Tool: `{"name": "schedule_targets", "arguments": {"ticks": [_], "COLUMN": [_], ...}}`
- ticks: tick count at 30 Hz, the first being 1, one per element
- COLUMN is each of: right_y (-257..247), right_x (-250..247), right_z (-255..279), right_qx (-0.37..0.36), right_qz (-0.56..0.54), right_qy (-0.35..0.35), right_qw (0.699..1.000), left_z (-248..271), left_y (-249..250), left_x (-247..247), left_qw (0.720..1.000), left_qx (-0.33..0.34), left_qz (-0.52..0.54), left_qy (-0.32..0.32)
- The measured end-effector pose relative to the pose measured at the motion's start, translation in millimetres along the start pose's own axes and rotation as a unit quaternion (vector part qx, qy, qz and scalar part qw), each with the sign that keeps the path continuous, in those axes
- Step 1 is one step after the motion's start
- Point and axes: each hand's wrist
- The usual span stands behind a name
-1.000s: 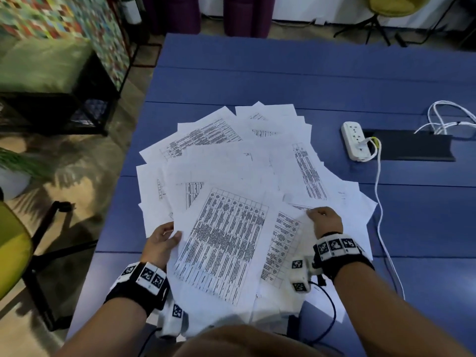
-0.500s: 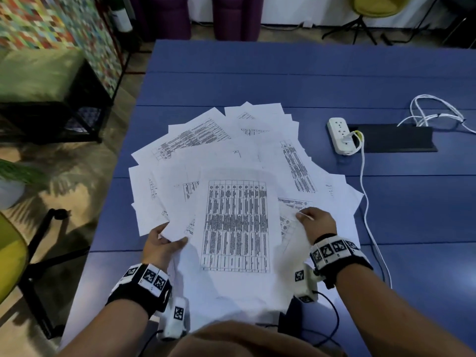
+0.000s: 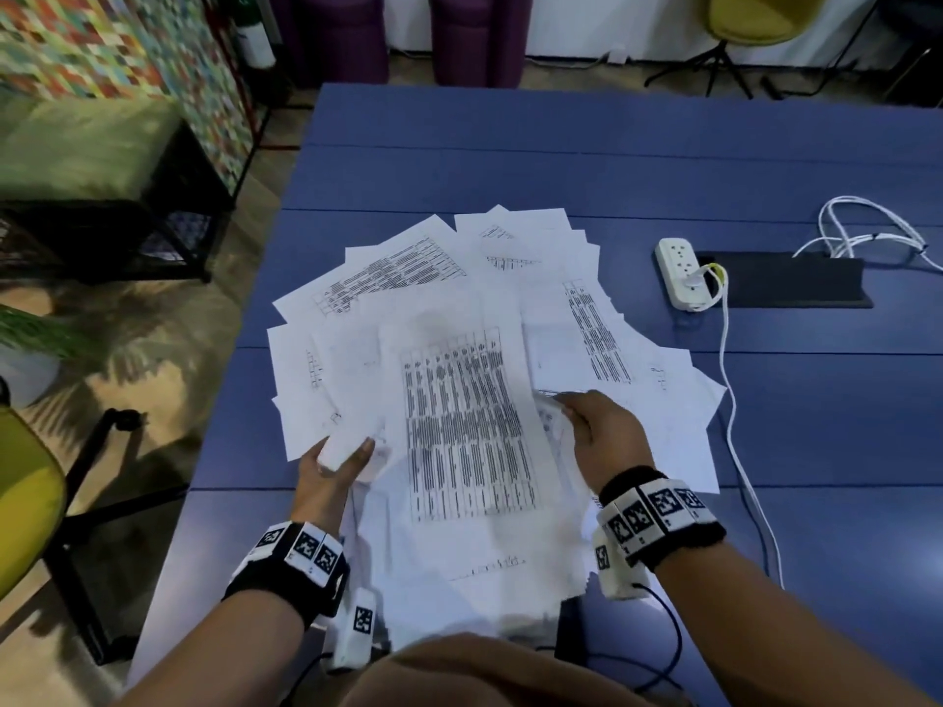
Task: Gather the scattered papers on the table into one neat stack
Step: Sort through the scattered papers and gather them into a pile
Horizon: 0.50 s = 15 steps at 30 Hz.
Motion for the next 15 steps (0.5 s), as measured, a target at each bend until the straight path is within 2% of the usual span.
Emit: {"name": "schedule_targets", "arguments": {"ticks": [3,7,9,11,13,15], "right_y": [-14.4,-30.8,-33.9,-31.9,-25.9,-15.9], "right_x": [-13.1,-32.2,-37.9,-40.8,-40.7,-35.7], "right_z": [-1.3,-2.4,-3.9,-8.1,-12.3,-12.6], "right_qx": [-0.097,-0.155,-0.158,-0.108,-0.018,0.094], "right_qz": [-0.023,-0.069,-0.067,-0.070,-0.074,-0.061], "right_qy": [0.049,0.072,0.088,0.122,0.154,0.155], "right_qw": [0.994,0.983,0.981,0.984,0.985,0.982], "left_z": [4.6,6.8,2.2,0.6,-5.6,-19.6], "left_y": [0.8,3.2,1.7,1.6,-5.1,-20.8], "left_x": [1.5,-0.2,-0.1,-1.2,-5.4,-12.6], "left_qw": [1.000,1.000,0.999,0.999,0.996,0.993], "left_qx": [-0.018,-0.020,-0.024,-0.017,-0.015,-0.016], "left_qz": [-0.001,-0.012,-0.023,-0.047,-0.087,-0.108], "left_qy": [0.003,-0.009,-0.013,-0.020,-0.031,-0.037]}}
Point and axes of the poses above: each hand's wrist, its own z-axis away from the middle knuckle, its own x-axis out of the palm, y = z × x, and after that the axes turned 1 degree about y, right-handed
